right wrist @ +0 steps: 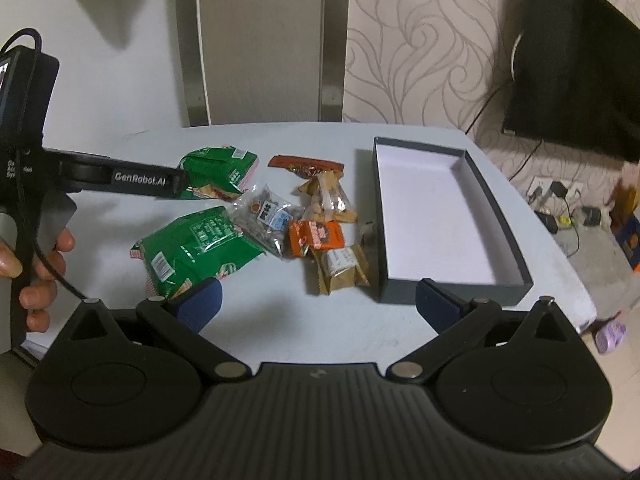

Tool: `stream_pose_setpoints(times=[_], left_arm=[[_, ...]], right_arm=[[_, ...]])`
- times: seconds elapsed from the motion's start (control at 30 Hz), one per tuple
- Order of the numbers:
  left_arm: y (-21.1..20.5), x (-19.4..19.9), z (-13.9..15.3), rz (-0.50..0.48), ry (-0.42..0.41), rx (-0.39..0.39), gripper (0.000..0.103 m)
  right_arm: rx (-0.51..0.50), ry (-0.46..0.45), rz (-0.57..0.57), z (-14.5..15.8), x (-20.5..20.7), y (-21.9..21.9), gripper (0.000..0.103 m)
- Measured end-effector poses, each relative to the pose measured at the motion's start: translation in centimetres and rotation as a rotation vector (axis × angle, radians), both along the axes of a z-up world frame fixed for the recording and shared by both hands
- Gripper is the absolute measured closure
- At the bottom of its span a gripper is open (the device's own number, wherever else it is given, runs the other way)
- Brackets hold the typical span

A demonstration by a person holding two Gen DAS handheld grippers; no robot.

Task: Organize snacks
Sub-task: 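Move both tools toward the snack pile beside the black box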

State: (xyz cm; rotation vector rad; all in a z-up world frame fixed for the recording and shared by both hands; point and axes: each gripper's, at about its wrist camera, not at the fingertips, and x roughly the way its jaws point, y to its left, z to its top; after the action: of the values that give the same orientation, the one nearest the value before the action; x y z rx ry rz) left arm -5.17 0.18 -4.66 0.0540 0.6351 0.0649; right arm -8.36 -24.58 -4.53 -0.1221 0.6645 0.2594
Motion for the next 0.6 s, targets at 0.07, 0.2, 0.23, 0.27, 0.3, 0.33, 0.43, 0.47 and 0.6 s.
stream_pose_setpoints(times=[0.07,0.2,0.23,0.27,0.3,0.33,0.43,0.47,0.6], left_arm=[[0.0,-0.1,-0.3,-0.006,0.000,-0.007,0.000],[-0.1,-0.5,-1.1,-0.007,0.009,-0.014,0.000],[-0.2,-0.6,-1.3,-0.012,0.011,-0.008,0.000],[-0.4,-0.7,-1.6,-0.018,0.014,0.003,0.000],[-0.5,-0.8,-1.9,-0.019,0.017,0.016,0.000],[-0.6,-0.9,-2.1,-0.022,0.020,0.025,0.000],[-0.7,-1.0,-2.8,-0.039,0.030,0.027,0.000],[-0.8,-1.0,-3.0,-0.040,0.033,0.030,0.000],[-0.8,-1.6,-3.2,-0.054,0.016,0.013,0.000]], right_arm=[[0.000,-0.005,0.006,0.0,0.4,-0.2,0.000],[0.008,-0.010,0.023,-0.1,1.1,-0.5,0.000],[0.008,-0.013,0.026,-0.1,1.2,-0.5,0.000],[0.010,-0.014,0.029,-0.2,1.3,-0.4,0.000],[0.012,-0.014,0.032,-0.2,1.4,-0.3,0.000],[0.015,-0.014,0.038,-0.3,1.6,-0.3,0.000],[0.017,-0.016,0.049,-0.4,1.8,0.0,0.000],[0.019,-0.016,0.052,-0.5,1.8,0.2,0.000],[0.018,-0.012,0.063,-0.7,1.9,0.6,0.000]])
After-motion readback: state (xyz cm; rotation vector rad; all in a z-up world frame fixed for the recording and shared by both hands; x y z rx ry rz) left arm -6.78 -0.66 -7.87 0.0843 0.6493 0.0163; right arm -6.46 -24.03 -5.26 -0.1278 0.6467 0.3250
